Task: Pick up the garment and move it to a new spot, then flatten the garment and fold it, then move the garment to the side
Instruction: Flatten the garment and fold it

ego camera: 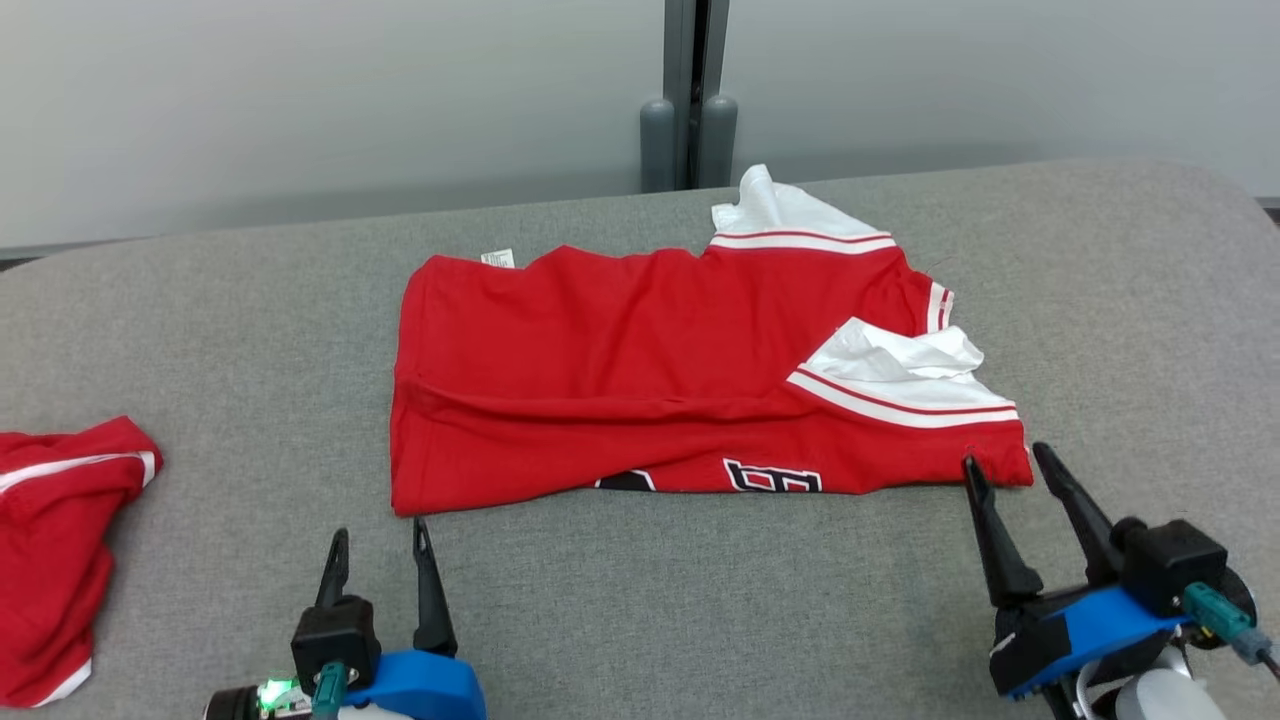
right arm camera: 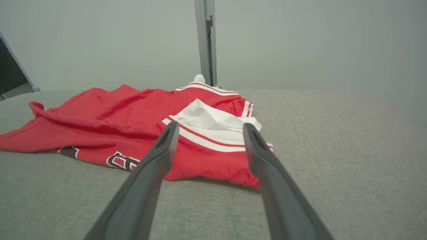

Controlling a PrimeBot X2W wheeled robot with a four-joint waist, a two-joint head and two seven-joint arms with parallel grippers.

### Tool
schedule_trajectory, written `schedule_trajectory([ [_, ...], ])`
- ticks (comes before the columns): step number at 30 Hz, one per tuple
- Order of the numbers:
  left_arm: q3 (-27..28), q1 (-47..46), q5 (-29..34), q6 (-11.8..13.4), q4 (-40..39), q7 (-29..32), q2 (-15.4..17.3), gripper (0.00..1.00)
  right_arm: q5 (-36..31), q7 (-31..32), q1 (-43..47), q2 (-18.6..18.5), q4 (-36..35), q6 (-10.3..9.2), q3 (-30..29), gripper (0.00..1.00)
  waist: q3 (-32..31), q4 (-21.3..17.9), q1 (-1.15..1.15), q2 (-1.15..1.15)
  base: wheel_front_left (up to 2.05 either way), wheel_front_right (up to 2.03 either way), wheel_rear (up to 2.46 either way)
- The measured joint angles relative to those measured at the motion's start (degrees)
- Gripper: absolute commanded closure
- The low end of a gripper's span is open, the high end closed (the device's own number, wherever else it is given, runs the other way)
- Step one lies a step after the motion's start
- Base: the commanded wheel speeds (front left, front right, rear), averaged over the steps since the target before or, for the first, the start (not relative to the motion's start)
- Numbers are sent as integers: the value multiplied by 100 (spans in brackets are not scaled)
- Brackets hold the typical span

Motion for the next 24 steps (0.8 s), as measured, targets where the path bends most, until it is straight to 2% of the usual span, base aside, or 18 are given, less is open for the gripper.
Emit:
schedule_trajectory([
  [5, 27, 327, 7, -144, -19, 0, 0, 0, -158, 0, 340, 168, 32, 0, -66, 0, -277, -45, 0, 0, 0, 0, 0],
  [12, 1, 477, -111, -190, -36, 0, -1, 0, -209, 0, 525, 254, 91, 0, -42, 0, -366, -89, -1, 0, 0, 0, 0],
  [17, 1, 412, -161, -192, -15, 0, 0, 0, -172, -1, 474, 189, 54, 0, -2, 0, -213, -145, 0, 0, 0, 0, 0],
  [24, 178, -361, -259, -255, 388, 0, 2, 0, -15, 0, 107, 32, -85, 0, 98, 0, 333, -262, 1, 0, 0, 0, 0],
])
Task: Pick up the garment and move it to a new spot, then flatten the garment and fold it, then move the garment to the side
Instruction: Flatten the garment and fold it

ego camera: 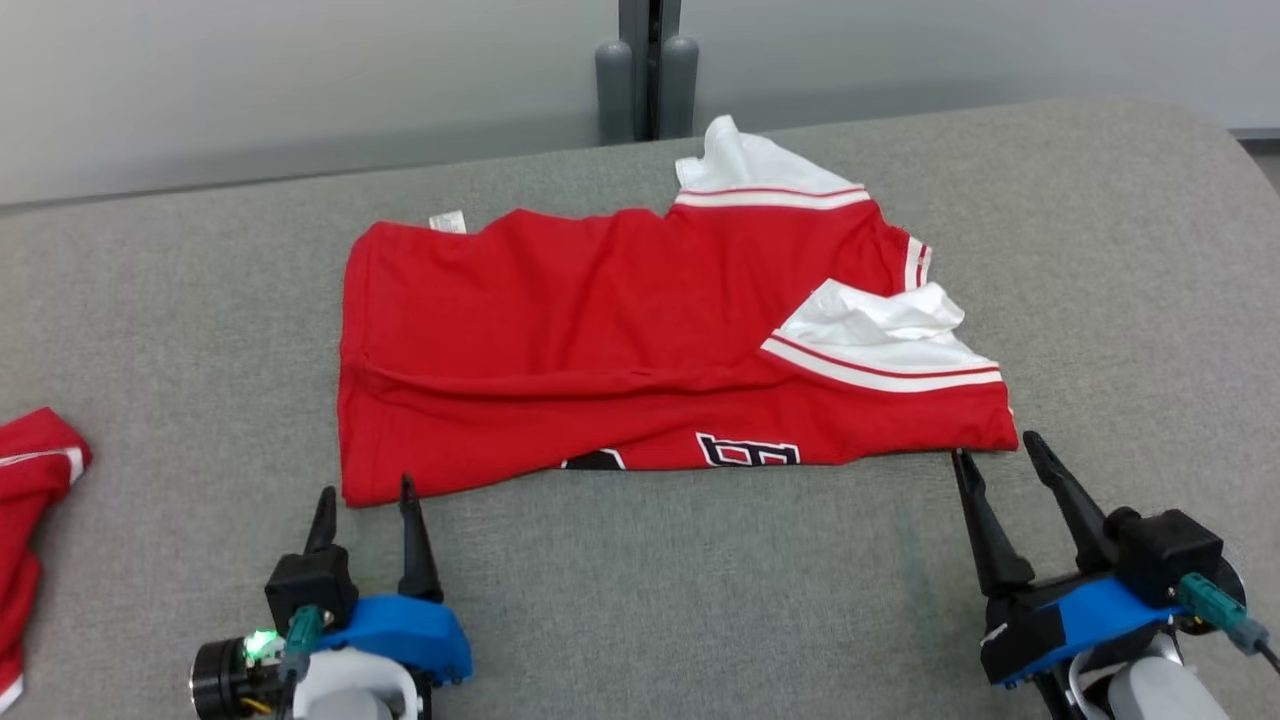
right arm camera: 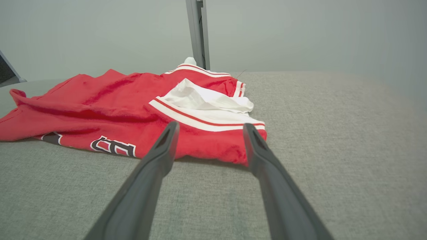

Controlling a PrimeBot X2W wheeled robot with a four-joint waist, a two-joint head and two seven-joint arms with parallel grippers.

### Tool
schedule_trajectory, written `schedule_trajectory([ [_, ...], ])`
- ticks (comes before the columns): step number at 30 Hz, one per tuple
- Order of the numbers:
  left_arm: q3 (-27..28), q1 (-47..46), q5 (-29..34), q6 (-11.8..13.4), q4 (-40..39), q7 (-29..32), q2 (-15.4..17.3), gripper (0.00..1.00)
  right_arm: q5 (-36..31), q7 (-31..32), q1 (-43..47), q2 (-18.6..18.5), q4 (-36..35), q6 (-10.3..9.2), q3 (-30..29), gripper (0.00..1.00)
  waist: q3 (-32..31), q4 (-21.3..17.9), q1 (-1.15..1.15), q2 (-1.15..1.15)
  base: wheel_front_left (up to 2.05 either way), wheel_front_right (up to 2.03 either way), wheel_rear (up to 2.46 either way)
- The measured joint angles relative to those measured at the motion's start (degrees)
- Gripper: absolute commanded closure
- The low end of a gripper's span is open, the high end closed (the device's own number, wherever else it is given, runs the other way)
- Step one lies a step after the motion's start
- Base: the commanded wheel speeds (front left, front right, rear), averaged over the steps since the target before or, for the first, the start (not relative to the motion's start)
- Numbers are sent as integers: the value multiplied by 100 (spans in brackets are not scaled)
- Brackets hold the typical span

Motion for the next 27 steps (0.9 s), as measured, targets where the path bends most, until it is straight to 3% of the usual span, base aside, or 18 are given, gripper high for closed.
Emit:
schedule_trajectory([
  [4, 187, -456, -14, -18, 352, 0, 0, 0, 127, 0, -223, -64, -44, 0, 92, 0, 346, -59, 1, 0, 0, 0, 0],
  [7, 367, -657, -75, 131, 628, -2, -5, 0, 192, 0, -374, -85, -55, 0, 82, 0, 549, -84, 1, 0, 0, 0, 0],
  [12, 250, -873, -227, 42, 1072, -74, 0, 0, 268, -1, -464, -33, 42, 0, -201, 0, 678, -120, -1, 0, 0, 0, 0],
  [13, 210, -912, -272, 12, 1147, -76, 12, 18, 276, 0, -466, -31, 124, 0, -290, 0, 682, -122, -1, 0, 0, 0, 0],
  [14, 167, -942, -305, -7, 1220, -86, 20, 54, 305, 0, -470, -20, 215, 0, -376, 0, 682, -121, -2, 0, 0, 0, 0],
  [16, 55, -1002, -375, -100, 1337, -107, 54, 94, 328, -1, -511, 5, 448, 0, -513, 0, 673, -111, -2, 0, 0, 0, 0],
  [17, -11, -1027, -368, -126, 1379, -108, 68, 100, 344, 0, -531, 23, 557, 0, -554, 0, 669, -104, -2, 0, 0, 0, 0],
  [22, -234, -1101, -397, -201, 1390, -98, 52, 100, 398, -1, -748, 71, 1055, 0, -742, 0, 676, -39, -1, 0, 0, 0, 0],
  [27, -355, -1102, -349, -187, 1229, -71, 57, 100, 1091, -1, -1030, 243, 1514, 0, -694, 0, 746, 32, -1, 0, 0, 0, 0],
])
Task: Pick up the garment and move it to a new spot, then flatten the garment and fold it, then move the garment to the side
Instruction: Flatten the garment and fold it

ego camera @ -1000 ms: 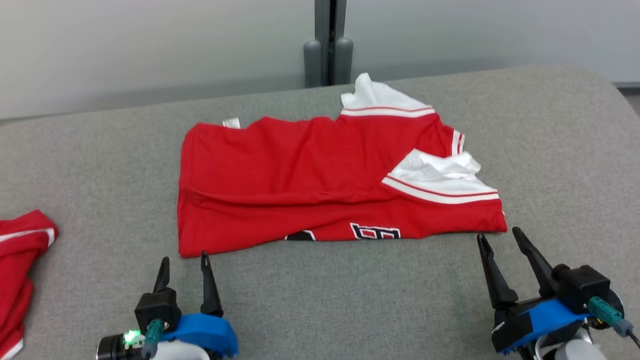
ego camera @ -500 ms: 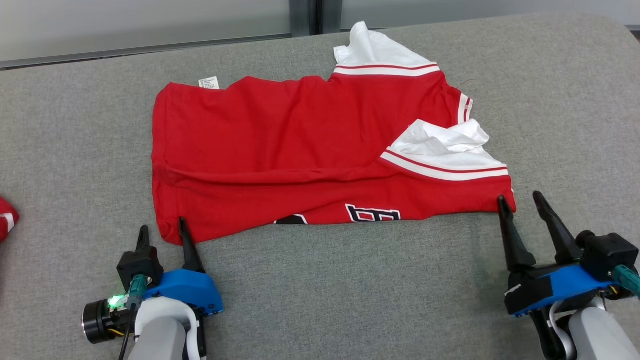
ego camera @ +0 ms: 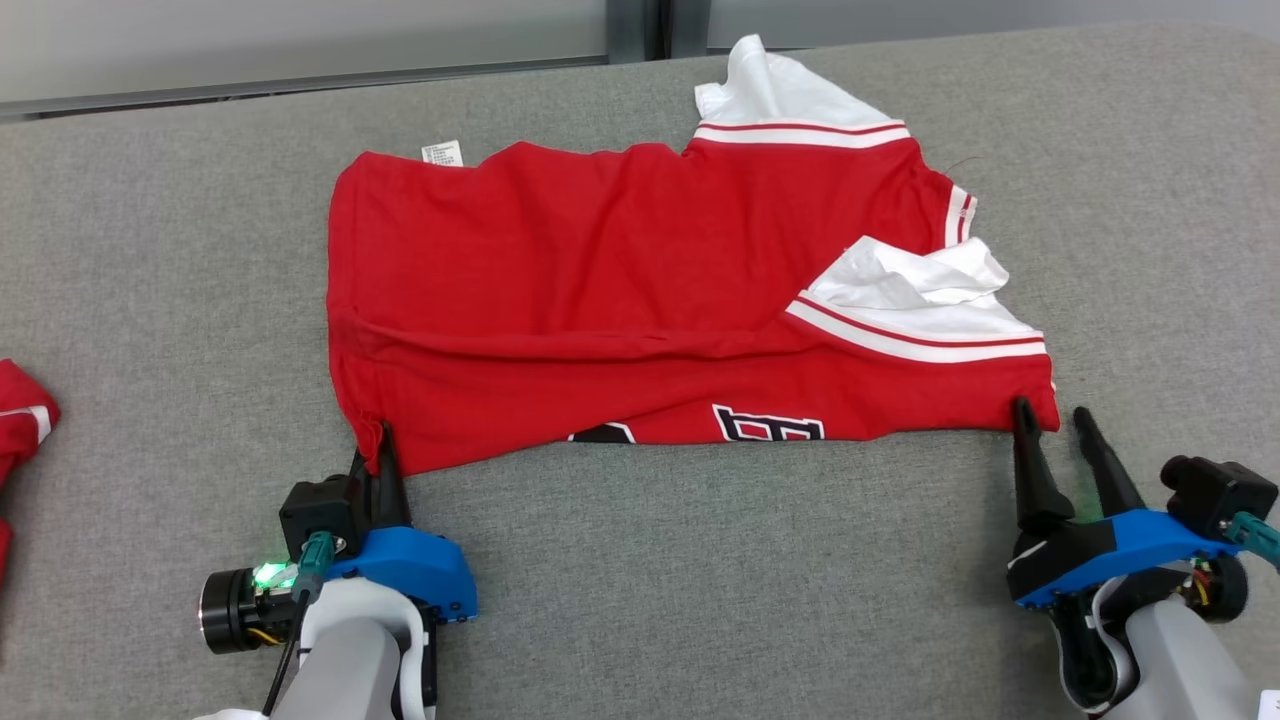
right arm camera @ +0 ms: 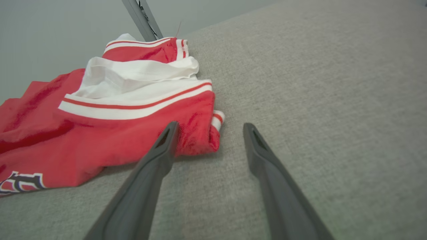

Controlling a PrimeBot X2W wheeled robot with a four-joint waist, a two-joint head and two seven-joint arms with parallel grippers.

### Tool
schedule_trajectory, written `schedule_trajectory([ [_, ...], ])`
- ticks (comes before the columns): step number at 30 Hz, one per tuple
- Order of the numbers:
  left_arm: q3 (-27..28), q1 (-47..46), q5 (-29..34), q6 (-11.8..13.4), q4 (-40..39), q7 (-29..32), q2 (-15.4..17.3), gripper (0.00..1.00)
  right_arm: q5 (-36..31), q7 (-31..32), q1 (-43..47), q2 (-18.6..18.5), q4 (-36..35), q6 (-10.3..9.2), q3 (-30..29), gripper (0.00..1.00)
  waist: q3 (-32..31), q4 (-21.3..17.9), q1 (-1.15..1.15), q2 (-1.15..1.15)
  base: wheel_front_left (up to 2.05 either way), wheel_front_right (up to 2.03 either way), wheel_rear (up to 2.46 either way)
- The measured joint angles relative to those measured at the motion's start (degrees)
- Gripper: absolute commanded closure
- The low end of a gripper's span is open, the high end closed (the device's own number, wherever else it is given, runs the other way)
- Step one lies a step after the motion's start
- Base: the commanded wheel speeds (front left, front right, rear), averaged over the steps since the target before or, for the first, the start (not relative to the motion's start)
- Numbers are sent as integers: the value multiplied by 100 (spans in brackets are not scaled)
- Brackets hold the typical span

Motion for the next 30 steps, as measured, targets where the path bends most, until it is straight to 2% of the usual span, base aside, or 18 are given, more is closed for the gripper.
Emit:
schedule_trajectory([
  [4, -55, 0, 3, 2, -77, 1, -7, 100, 549, -2, -153, -62, 309, 0, 344, 2, 44, 56, 0, 0, 0, 0, 0],
  [5, -64, -1, 3, 2, -89, 1, -9, 100, 634, -12, -182, -118, 326, 0, 421, 15, 55, 68, 0, 0, 0, 0, 0],
  [6, -70, -2, 8, 10, -102, 1, -12, 100, 716, -13, -218, -157, 357, 0, 466, 47, 65, 79, 0, 0, 0, 0, 0],
  [7, -76, -2, 29, 22, -111, 1, -16, 100, 824, -14, -239, -180, 376, 0, 495, 62, 72, 87, 1, 0, 0, 0, 0],
  [9, -75, -2, 63, 51, -132, 2, -25, 100, 999, -14, -250, -216, 368, 0, 533, 100, 82, 96, 1, 0, 0, 0, 0],
  [15, 100, 138, 232, 81, -530, 51, -53, 100, 1176, -8, -250, -304, 56, 0, 547, 100, -22, 118, 2, 0, 0, 0, 0],
  [23, 383, 388, 409, 15, -1516, 58, -64, 100, 1138, -8, -161, -461, -560, 1, 149, 100, -500, 271, 2, 0, 0, 0, 0],
  [30, 436, 1171, 194, -9, -1568, 58, -71, 100, 1200, -7, 749, -635, -778, 4, 198, 100, -897, 314, 0, 0, 0, 0, 0],
])
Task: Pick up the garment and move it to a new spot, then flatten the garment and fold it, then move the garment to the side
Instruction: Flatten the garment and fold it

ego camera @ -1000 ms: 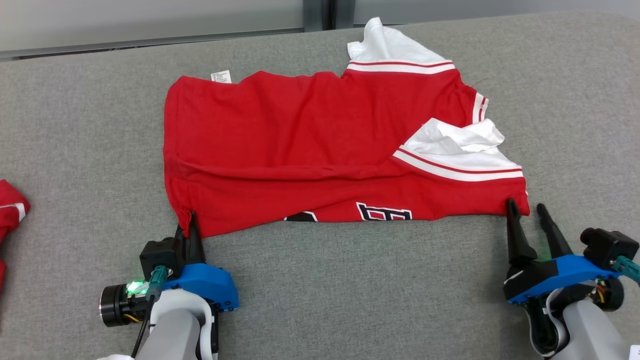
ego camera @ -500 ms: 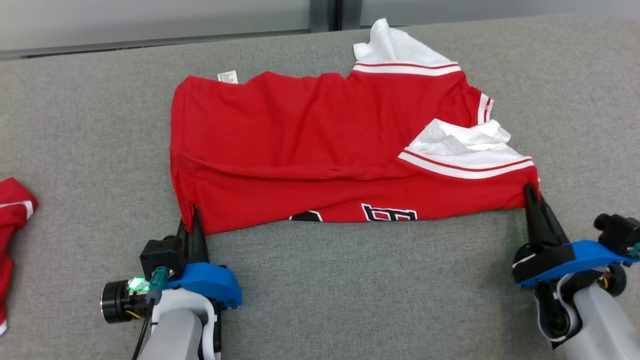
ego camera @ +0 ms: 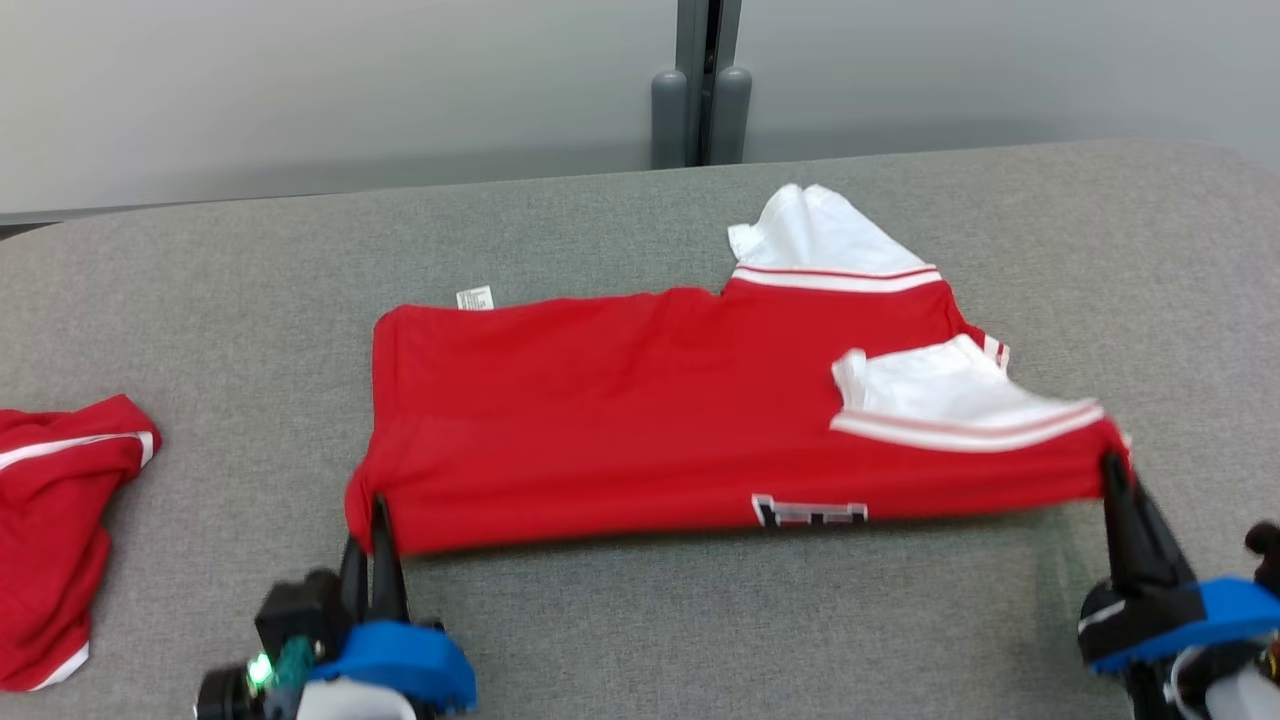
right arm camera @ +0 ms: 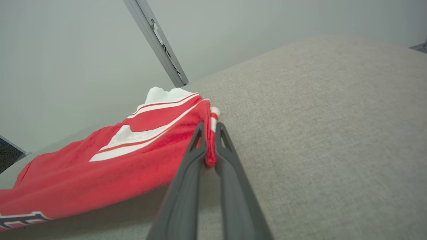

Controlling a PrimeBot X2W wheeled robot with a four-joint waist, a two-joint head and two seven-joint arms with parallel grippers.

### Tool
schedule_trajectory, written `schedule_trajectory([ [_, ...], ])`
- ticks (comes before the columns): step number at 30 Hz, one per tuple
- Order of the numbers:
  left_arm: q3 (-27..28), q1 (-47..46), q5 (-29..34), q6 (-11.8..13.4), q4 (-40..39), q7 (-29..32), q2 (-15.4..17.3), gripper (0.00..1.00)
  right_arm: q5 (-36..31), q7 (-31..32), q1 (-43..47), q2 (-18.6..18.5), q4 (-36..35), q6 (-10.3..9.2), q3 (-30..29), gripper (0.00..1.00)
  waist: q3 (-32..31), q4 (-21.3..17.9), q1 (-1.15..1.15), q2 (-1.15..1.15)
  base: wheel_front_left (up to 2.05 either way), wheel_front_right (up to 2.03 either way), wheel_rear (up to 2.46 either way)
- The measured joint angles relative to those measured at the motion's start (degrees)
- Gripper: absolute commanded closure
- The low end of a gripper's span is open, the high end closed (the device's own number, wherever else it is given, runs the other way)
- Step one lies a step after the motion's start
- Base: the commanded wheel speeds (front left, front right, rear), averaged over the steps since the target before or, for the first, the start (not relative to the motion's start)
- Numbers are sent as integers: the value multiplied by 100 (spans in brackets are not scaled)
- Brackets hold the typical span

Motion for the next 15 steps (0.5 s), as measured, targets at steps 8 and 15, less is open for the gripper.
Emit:
schedule_trajectory([
  [8, -253, 580, -408, 145, 400, 1, 0, 0, -57, 0, 461, -36, 280, -4, 205, 0, -2, -96, 0, 0, 0, 0, 0],
  [15, 12, -156, -94, 214, 328, 0, 13, 0, -669, -1, 54, -146, 81, -4, 73, 0, 305, -92, 0, 0, 0, 0, 0],
])
